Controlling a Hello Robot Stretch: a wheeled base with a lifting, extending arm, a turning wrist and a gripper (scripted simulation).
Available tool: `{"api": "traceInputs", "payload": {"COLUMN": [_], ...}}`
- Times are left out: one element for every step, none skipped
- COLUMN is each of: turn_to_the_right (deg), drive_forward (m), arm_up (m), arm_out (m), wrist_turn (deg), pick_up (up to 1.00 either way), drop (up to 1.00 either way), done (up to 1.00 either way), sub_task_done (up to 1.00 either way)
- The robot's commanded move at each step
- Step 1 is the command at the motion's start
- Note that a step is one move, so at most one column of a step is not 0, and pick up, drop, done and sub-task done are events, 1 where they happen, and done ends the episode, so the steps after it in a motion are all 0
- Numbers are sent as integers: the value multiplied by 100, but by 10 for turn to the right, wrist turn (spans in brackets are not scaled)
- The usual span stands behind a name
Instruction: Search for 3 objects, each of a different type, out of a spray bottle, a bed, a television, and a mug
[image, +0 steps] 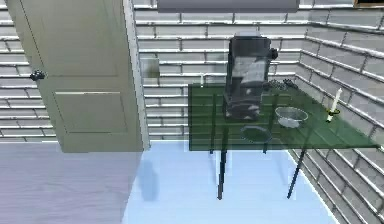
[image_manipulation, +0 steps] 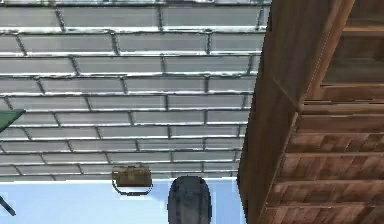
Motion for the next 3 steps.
{"api": "traceInputs", "payload": {"turn_to_the_right": [-180, 0, 0], "drive_forward": [0, 10, 90], "arm_up": [0, 0, 0], "arm_out": [0, 0, 0], "wrist_turn": [0, 0, 0], "pick_up": [0, 0, 0], "drop": [0, 0, 0], "done": [0, 0, 0], "sub_task_done": [0, 0, 0]}}
